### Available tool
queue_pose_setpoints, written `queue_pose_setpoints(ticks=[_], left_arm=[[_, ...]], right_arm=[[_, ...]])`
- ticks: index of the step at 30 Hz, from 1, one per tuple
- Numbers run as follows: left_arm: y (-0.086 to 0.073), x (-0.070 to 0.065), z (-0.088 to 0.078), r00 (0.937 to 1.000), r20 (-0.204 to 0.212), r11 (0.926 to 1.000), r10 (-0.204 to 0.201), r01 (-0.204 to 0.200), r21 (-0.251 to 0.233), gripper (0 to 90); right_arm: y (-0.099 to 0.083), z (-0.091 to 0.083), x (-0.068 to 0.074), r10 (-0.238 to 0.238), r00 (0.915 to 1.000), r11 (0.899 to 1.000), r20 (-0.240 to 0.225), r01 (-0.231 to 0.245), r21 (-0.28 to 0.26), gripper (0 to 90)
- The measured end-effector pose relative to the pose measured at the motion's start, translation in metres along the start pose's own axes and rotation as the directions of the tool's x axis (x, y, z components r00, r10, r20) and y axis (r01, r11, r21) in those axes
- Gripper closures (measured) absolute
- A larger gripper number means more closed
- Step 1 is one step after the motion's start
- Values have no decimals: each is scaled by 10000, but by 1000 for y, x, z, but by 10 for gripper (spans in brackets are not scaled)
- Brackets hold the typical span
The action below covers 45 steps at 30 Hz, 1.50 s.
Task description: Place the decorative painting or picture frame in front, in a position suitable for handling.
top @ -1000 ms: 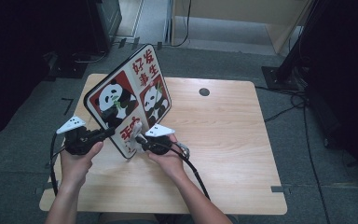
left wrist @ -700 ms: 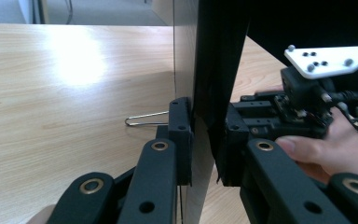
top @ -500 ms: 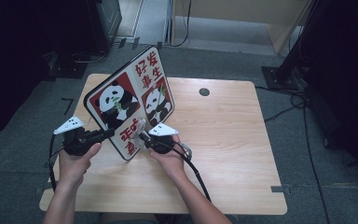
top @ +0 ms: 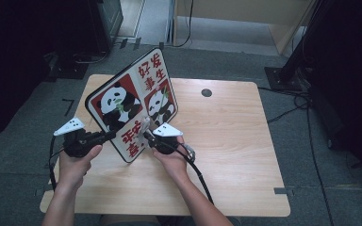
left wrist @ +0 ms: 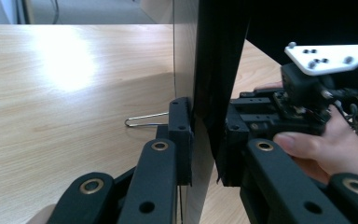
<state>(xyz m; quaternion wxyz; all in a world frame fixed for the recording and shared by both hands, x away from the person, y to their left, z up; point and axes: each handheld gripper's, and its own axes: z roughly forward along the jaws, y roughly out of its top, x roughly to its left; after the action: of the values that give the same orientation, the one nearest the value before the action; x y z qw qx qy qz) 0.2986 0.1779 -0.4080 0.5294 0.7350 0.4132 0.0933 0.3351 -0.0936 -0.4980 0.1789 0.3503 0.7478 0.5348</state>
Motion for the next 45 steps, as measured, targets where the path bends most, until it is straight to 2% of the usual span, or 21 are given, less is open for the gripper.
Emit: queue_pose_setpoints(ticks=[4, 6, 8, 10, 12, 13, 14, 17, 20, 22, 24, 26, 27, 28, 30, 33, 35, 39, 41, 43, 45], left_arm=[[0, 1, 0, 9999, 114, 10000, 44, -45, 38, 800], [0, 1, 0, 9999, 108, 10000, 41, -42, 44, 801], [0, 1, 0, 9999, 121, 10000, 57, -57, 35, 801], [0, 0, 0, 9999, 118, 10000, 76, -76, 31, 801], [0, 0, 0, 9999, 120, 10000, 83, -83, 45, 801], [0, 0, 0, 9999, 142, 10000, 77, -77, 37, 800], [0, 0, 0, 9998, 165, 10000, 83, -84, 42, 800], [0, 1, 1, 9997, 214, 9999, 119, -120, 48, 800], [0, 2, 0, 9997, 224, 9999, 126, -127, 45, 801], [0, 2, 0, 9997, 216, 9999, 142, -143, 34, 801], [0, 1, 0, 9996, 211, 9998, 204, -205, 46, 801], [0, 0, 1, 9993, 261, 9996, 270, -272, 57, 801], [0, 0, 0, 9990, 311, 9995, 312, -314, 83, 800], [0, 1, 0, 9988, 381, 9994, 321, -324, 93, 801], [0, 2, 0, 9982, 475, 9992, 372, -378, 116, 800], [0, 1, 0, 9980, 498, 9991, 391, -398, 134, 800], [0, 1, 0, 9981, 480, 9991, 391, -399, 144, 800], [0, 1, 0, 9981, 477, 9991, 387, -395, 148, 800], [0, 1, 1, 9980, 494, 9991, 390, -398, 140, 800], [0, 2, 1, 9980, 505, 9992, 383, -390, 133, 800], [-1, 2, 1, 9979, 481, 9990, 433, -438, 82, 799]], right_arm=[[3, -5, 20, -780, 9959, 9968, -456, 771, -204, 812], [5, -5, 17, -909, 9947, 9957, -475, 899, -224, 811], [6, -4, 6, -324, 9979, 9988, -567, 302, -385, 812], [6, -3, -10, 224, 9997, 9985, -44, -226, -504, 813], [7, -3, -22, 652, 9979, 9966, 45, -649, -516, 813], [8, -3, -22, 634, 9980, 9969, 38, -632, -459, 813], [10, -4, -18, 337, 9994, 9987, 30, -335, -374, 814], [20, -6, 3, -191, 9985, 9994, -517, 177, -291, 815], [32, -7, 14, -801, 9957, 9966, -473, 790, -250, 817], [35, -7, 7, -525, 9967, 9975, -614, 495, -505, 818], [35, -6, -6, 4, 9993, 9965, -361, -34, -830, 820], [35, -7, -19, 714, 9974, 9931, -24, -714, -927, 821], [37, -8, -21, 942, 9955, 9915, -57, -943, -902, 821], [38, -10, -20, 870, 9962, 9926, -10, -867, -847, 821], [41, -12, -13, 311, 9995, 9954, -27, -313, -909, 820], [46, -15, -11, 1, 9999, 9961, -134, -13, -882, 821], [48, -15, -17, 60, 10000, 9947, 78, -52, -1025, 820], [51, -13, -32, 564, 9973, 9913, 473, -503, -1220, 821], [52, -14, -26, 542, 9978, 9912, 383, -491, -1229, 820], [55, -15, -16, 97, 10000, 9922, -22, -99, -1245, 819], [58, -15, -8, -250, 9996, 9924, -108, 235, -1212, 819]])
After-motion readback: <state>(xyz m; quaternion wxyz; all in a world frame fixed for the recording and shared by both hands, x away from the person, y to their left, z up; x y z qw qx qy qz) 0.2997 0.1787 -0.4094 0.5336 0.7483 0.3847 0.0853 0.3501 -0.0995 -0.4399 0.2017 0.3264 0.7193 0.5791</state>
